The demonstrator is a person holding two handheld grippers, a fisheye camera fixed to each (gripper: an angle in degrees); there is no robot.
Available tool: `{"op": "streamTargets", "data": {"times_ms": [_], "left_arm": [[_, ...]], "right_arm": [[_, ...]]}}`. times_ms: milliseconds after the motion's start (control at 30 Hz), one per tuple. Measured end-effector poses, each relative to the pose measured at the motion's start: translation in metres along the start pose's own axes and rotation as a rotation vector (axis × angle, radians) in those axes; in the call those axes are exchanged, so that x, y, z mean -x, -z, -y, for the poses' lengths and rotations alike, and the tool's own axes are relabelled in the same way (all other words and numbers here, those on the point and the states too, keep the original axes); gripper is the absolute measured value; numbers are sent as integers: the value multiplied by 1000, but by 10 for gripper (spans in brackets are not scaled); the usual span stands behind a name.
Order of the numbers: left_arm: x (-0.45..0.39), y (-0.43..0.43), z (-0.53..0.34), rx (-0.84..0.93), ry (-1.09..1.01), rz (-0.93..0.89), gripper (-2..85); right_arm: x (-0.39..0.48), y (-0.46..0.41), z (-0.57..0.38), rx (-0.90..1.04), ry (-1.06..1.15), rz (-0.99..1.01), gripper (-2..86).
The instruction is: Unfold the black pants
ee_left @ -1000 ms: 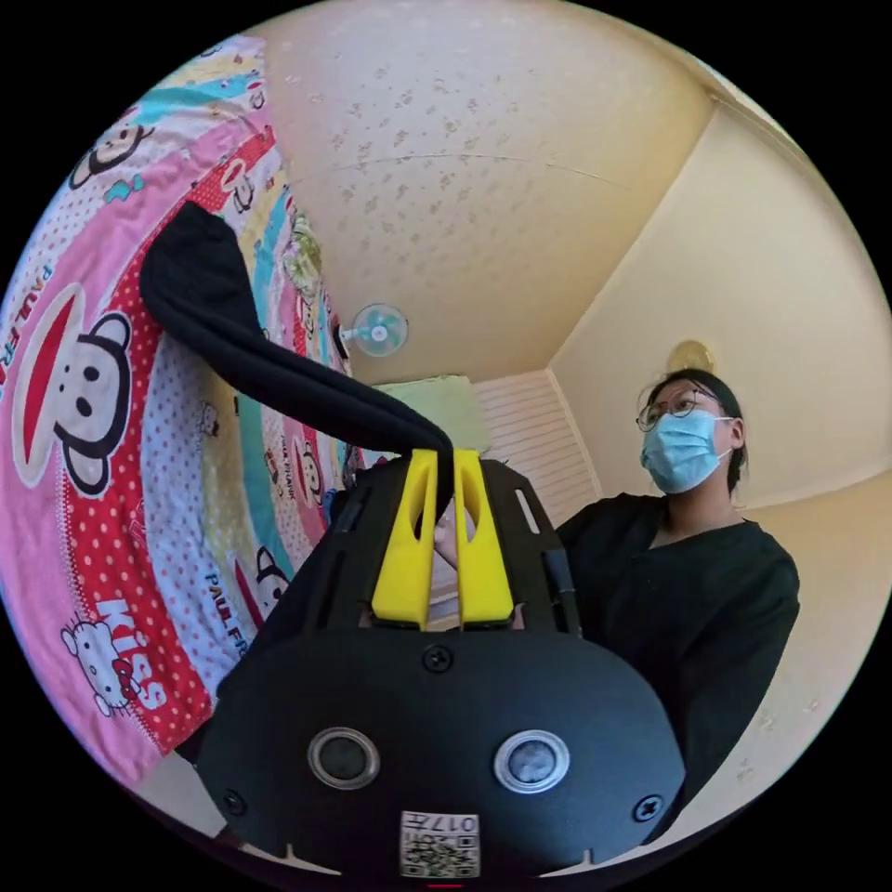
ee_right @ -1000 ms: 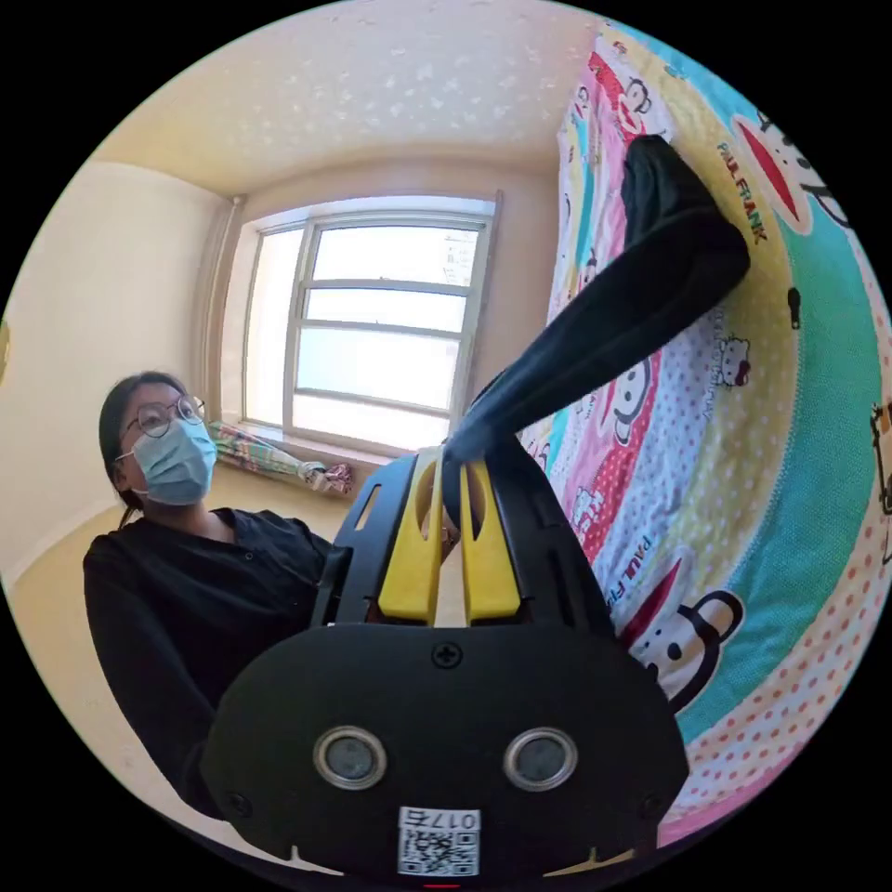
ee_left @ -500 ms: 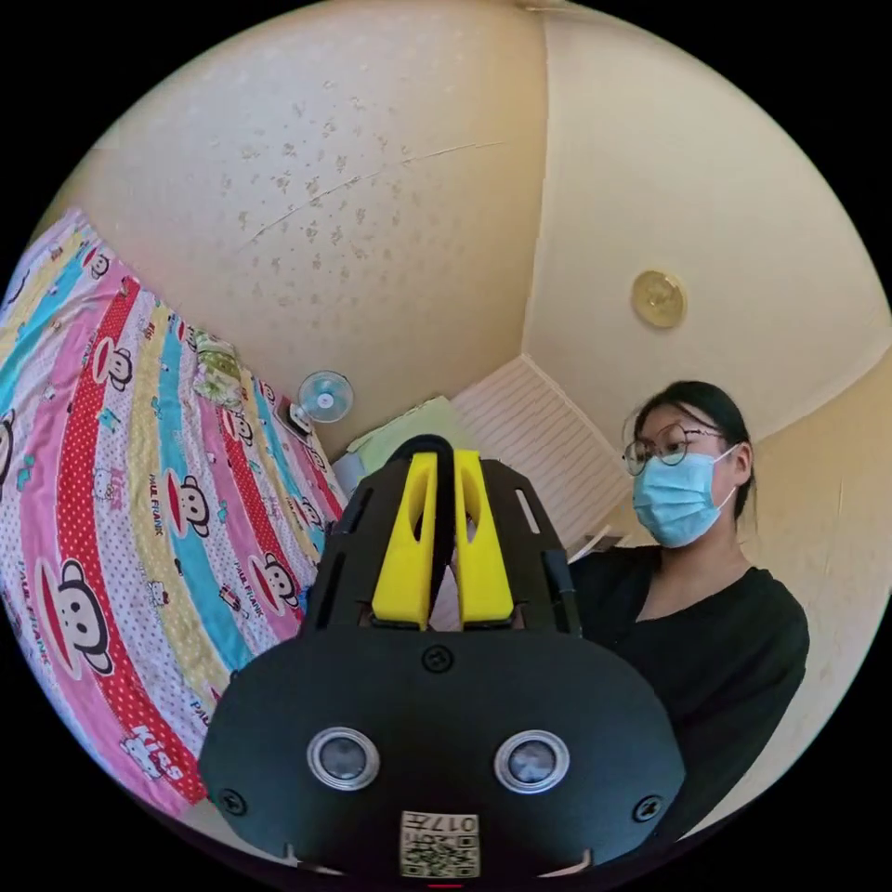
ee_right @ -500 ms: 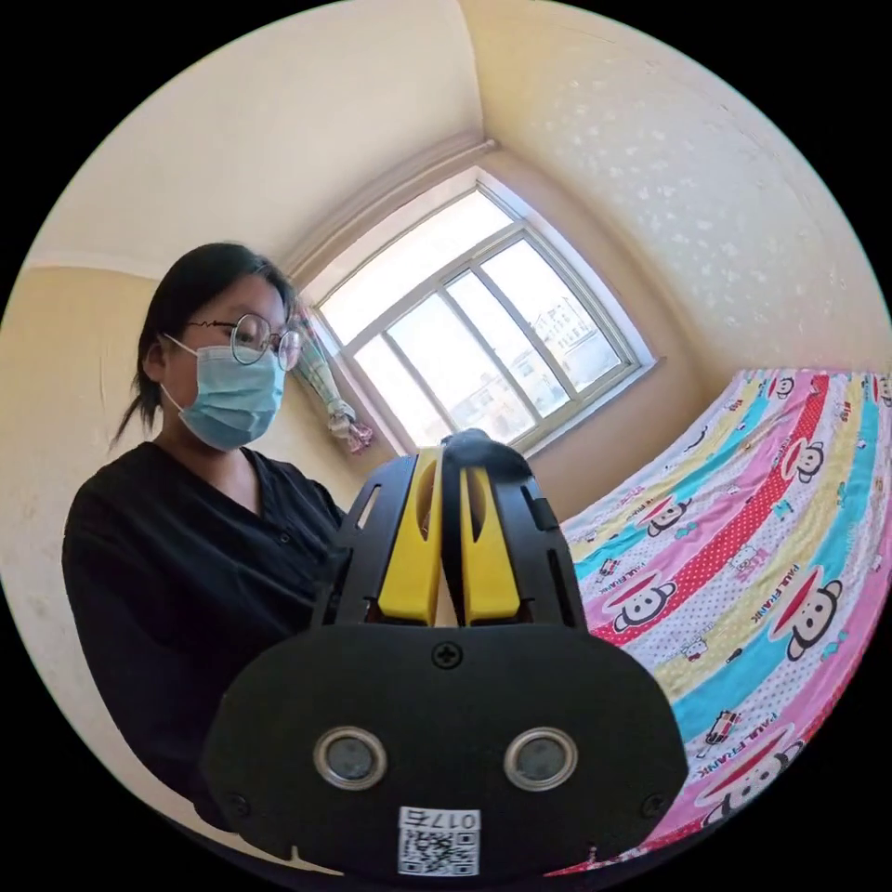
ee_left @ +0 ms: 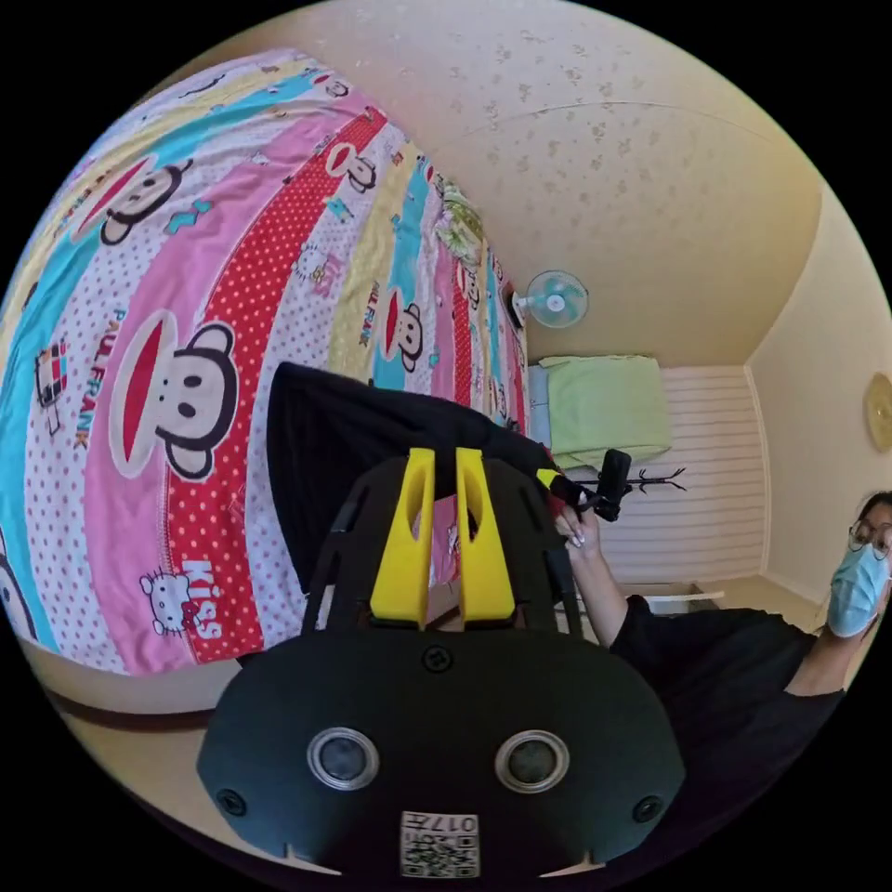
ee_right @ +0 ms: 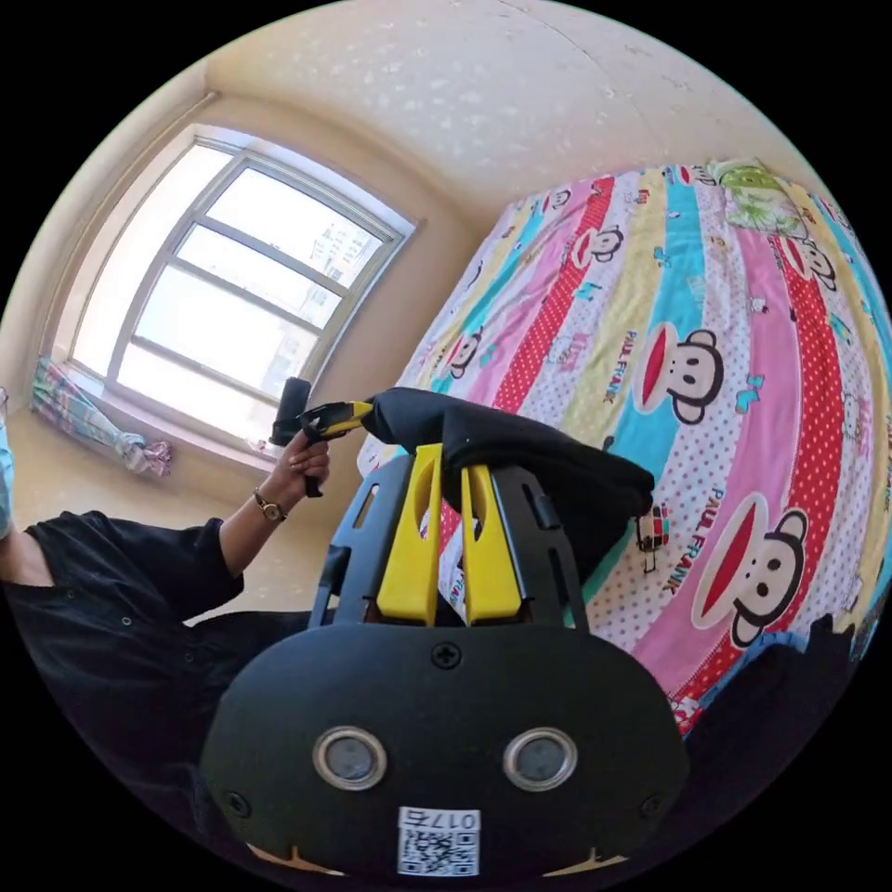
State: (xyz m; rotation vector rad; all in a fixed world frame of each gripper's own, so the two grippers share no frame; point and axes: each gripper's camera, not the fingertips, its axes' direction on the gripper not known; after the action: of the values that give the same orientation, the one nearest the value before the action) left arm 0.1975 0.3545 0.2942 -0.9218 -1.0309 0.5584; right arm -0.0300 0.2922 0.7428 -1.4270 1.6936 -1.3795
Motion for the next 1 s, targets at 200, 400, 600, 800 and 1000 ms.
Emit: {"op": "streamTargets", "data": {"times_ms": [200, 400, 600, 800, 1000], "left_arm": [[114, -68, -129, 267, 395, 94, 78], [112, -30, -111, 140, 343, 11, 118], [90, -39, -9, 96, 185, 94, 196], [100, -106, -10, 236, 221, 90, 164], [81, -69, -65, 117, 373, 1, 84]], "right_arm": [[-106, -93, -139, 323, -511, 92, 61], [-143, -61, -132, 68, -603, 230, 101], [-177, -89, -32, 22, -572, 117, 195], [-175, -184, -10, 130, -570, 140, 184], [-145, -176, -17, 56, -616, 96, 104]]}}
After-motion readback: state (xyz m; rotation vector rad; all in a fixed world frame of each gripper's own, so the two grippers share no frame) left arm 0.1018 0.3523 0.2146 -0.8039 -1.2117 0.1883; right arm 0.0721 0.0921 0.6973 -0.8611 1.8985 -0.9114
